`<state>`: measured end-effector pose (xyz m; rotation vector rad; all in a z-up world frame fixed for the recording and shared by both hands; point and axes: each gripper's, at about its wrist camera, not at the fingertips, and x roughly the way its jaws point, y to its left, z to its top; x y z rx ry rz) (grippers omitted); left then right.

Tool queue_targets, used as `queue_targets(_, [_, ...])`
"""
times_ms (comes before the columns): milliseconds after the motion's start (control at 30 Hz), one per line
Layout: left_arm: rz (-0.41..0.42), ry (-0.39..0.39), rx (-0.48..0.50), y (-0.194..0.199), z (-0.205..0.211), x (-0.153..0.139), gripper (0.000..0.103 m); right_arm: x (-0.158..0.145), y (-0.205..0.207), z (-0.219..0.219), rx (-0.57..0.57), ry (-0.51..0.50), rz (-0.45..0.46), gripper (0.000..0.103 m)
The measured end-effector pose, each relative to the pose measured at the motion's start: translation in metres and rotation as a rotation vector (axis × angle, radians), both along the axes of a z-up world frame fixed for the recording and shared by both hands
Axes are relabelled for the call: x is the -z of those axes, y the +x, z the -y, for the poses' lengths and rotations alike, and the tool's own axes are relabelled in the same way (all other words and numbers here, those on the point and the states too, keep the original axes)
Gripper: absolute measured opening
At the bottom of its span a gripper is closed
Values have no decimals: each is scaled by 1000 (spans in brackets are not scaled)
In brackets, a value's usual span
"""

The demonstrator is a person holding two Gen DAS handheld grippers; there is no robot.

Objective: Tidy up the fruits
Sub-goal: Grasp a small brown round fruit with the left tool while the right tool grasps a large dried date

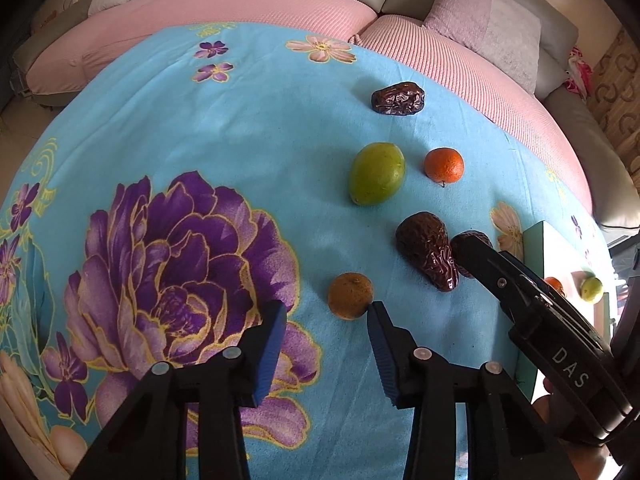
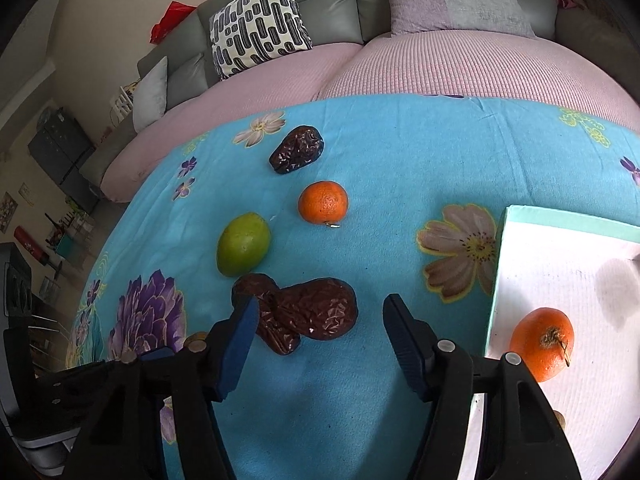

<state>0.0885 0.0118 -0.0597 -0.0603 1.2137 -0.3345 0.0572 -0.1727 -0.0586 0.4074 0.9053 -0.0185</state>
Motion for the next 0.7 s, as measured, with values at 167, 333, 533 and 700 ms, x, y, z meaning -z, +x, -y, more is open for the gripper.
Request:
queue_targets(167, [4,-11,17,-1,2,-2,30,1,0,0,3,-6,-5,58])
queue_targets(333, [19,-9,26,-2,5,-5,23,1,1,-1,-1,-18,-10,58])
queue_targets(533, [27,-12,26,-2,3,-7,18,2,1,-1,-3,-23,-13,56])
queue_targets(700, [30,-13,27,-3,3,-8,16,1,1,-3,-9,-38,-13,56])
